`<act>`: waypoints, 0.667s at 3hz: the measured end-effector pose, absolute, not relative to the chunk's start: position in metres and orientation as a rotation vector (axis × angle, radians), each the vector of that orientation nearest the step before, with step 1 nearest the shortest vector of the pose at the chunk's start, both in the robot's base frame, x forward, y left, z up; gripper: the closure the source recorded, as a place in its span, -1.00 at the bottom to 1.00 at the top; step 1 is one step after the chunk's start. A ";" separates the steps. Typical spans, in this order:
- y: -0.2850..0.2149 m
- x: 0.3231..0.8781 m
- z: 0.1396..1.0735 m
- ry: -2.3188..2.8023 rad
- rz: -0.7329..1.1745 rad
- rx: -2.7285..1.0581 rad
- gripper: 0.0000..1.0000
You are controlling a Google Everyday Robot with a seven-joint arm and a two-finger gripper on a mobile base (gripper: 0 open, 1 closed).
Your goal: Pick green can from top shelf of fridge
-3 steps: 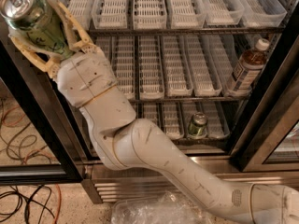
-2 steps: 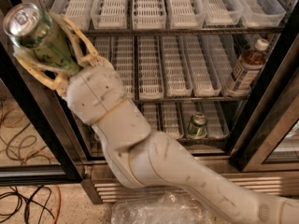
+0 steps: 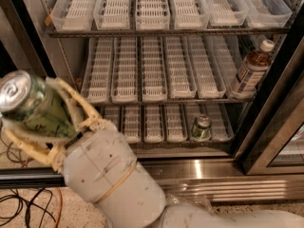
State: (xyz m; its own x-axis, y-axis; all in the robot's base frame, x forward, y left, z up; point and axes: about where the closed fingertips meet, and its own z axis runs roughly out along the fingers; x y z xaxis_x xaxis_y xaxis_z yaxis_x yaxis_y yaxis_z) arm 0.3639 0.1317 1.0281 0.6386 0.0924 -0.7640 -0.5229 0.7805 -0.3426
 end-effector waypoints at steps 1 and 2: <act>0.130 0.367 1.012 0.869 0.358 -0.564 1.00; 0.130 0.368 1.013 0.869 0.356 -0.563 1.00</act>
Offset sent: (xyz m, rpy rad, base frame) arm 0.0003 0.0009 -0.0171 -0.0033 0.0524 -0.0259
